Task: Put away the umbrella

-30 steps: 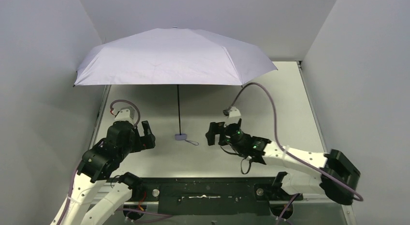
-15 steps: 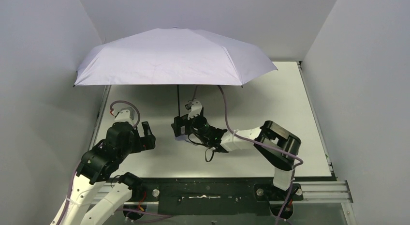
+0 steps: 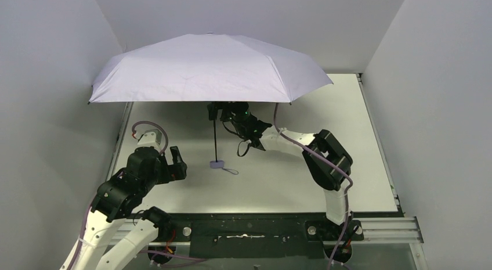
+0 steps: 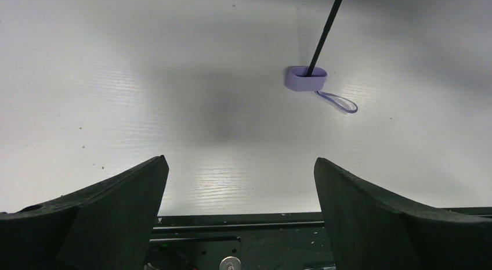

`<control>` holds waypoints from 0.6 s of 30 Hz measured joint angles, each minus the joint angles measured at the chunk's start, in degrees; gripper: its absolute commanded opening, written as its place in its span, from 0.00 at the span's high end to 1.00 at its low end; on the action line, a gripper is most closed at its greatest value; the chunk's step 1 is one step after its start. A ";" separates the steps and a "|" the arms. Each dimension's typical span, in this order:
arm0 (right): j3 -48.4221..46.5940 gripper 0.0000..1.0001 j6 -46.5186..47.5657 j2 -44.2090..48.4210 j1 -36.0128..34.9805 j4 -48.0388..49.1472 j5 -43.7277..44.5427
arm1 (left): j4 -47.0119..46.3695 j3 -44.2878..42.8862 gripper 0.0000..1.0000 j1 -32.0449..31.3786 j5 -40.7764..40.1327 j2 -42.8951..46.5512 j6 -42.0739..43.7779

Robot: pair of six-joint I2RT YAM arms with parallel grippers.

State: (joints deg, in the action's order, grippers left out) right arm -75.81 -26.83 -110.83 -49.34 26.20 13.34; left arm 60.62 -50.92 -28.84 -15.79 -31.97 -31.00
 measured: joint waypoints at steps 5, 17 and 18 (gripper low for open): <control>-6.34 0.14 -0.63 -5.95 1.88 -4.00 -2.25 | 0.00 0.00 0.04 0.00 -0.02 -0.09 -0.04; -21.31 0.35 -0.70 -10.88 2.69 -8.33 -5.35 | 0.00 0.15 0.04 -0.31 0.00 -0.85 -0.09; -22.25 0.38 -0.87 -11.21 2.97 -8.83 -5.64 | 0.00 0.15 0.04 -0.33 0.00 -0.94 -0.09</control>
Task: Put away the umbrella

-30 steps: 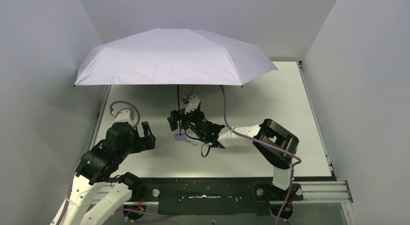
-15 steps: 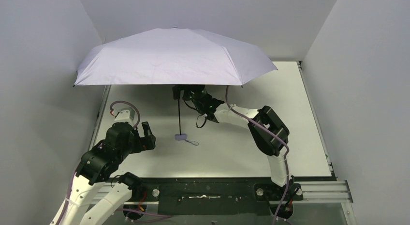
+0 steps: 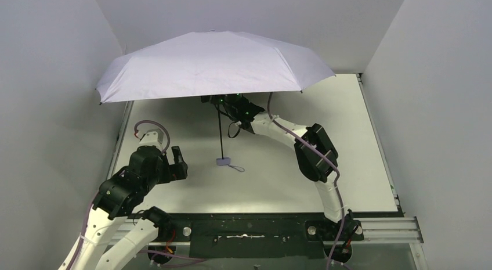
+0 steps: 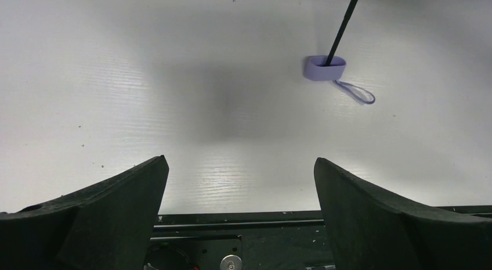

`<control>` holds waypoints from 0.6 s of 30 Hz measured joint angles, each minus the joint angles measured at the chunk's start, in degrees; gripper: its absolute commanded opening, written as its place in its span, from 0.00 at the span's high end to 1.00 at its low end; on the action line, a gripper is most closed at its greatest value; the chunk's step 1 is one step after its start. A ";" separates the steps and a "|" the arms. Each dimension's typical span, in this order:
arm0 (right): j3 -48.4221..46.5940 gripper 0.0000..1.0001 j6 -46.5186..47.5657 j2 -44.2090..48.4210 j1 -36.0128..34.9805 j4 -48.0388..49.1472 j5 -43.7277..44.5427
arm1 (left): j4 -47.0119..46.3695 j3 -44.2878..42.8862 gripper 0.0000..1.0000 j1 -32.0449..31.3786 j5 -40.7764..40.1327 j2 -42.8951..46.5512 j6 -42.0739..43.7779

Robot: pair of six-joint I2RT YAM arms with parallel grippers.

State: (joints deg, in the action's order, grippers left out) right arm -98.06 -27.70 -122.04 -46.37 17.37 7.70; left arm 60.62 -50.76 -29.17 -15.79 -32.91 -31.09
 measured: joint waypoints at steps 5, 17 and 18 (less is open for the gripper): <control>-6.34 0.50 -1.90 -2.71 2.80 -3.98 -2.84 | -0.02 0.00 0.04 -0.02 0.00 -0.57 0.02; -8.98 0.93 -4.55 -4.20 5.42 -5.38 -11.65 | -0.07 0.07 0.03 -0.04 0.00 -1.25 0.02; -8.96 0.95 -4.74 -4.17 5.42 -4.70 -12.68 | -0.28 0.17 0.03 -0.04 -0.02 -1.14 0.02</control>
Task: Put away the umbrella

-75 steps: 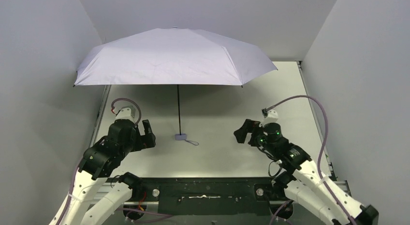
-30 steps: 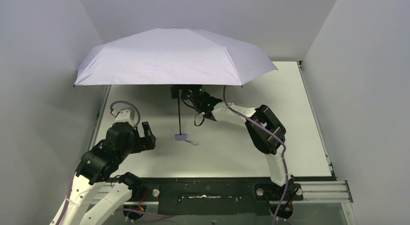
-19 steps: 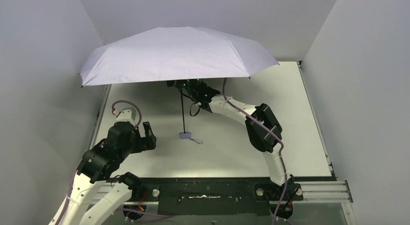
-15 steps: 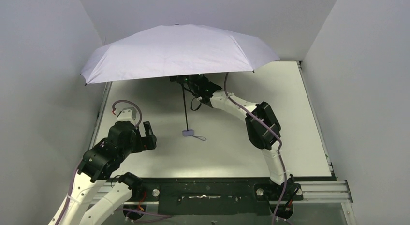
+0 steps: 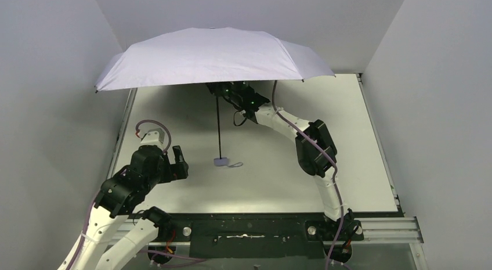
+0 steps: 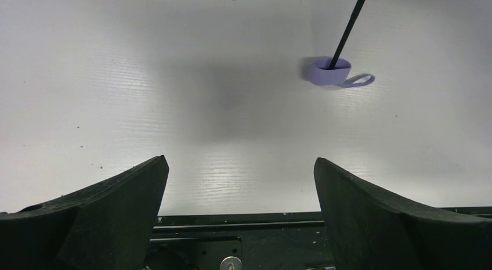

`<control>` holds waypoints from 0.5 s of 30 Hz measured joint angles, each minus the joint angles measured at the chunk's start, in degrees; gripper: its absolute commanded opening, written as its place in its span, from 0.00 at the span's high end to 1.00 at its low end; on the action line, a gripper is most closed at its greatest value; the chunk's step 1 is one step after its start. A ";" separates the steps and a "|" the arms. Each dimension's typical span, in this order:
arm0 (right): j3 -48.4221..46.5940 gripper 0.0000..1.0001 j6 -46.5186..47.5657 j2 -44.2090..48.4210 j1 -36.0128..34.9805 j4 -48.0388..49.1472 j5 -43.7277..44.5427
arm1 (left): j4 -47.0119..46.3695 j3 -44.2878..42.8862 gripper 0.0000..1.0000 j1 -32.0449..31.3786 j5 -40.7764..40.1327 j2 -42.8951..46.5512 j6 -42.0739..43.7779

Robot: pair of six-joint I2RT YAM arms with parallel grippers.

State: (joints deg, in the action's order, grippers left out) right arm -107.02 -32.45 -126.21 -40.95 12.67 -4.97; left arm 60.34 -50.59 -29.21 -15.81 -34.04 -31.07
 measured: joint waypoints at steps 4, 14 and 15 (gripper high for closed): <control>1.46 1.00 -1.90 0.81 0.00 1.84 -1.49 | -1.86 1.66 0.03 0.00 0.59 1.62 0.11; 14.93 1.00 -9.03 13.35 0.42 7.06 -1.16 | -9.53 -0.24 0.03 0.00 7.93 -2.27 0.61; 16.85 1.00 -9.88 15.37 0.39 8.04 -0.72 | -11.04 -1.60 0.03 0.00 9.16 -4.20 0.70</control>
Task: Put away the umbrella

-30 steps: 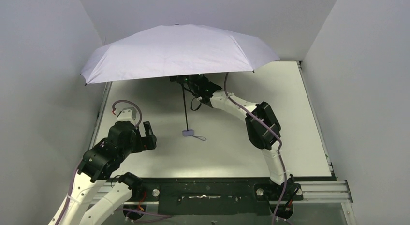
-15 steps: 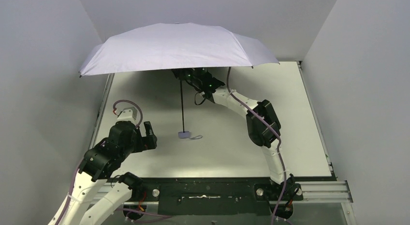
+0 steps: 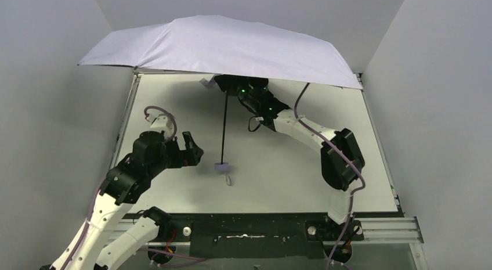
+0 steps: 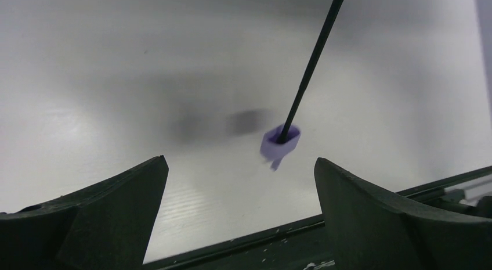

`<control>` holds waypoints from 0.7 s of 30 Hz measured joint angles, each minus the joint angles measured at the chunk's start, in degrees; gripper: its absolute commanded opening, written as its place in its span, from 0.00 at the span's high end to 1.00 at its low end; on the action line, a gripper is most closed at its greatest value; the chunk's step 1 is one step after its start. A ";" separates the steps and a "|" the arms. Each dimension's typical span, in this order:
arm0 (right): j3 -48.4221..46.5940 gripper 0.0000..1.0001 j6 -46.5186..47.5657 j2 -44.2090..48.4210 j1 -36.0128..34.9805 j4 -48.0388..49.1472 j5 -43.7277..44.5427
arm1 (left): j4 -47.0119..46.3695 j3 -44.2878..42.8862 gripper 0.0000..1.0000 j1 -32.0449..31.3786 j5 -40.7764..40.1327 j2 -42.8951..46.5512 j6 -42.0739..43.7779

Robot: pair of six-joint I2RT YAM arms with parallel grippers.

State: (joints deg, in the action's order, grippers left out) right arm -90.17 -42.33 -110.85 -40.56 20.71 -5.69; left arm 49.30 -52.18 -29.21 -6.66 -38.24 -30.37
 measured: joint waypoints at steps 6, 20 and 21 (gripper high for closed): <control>8.90 1.00 -6.67 10.73 -0.85 5.11 2.12 | -9.73 -5.25 0.03 -0.13 6.34 -8.02 0.02; 23.47 1.00 -14.82 28.96 -2.62 6.80 6.78 | -25.64 -12.37 0.10 -5.27 17.88 -20.04 -0.74; 23.91 1.00 -15.32 29.22 -2.58 6.99 6.91 | -26.29 -12.37 0.12 -5.95 18.14 -20.26 -0.74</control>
State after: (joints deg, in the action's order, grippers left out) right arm -66.26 -57.65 -81.62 -43.13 27.70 1.21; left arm 23.00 -64.55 -35.16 11.49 -58.50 -31.11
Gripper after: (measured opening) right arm 0.112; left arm 0.912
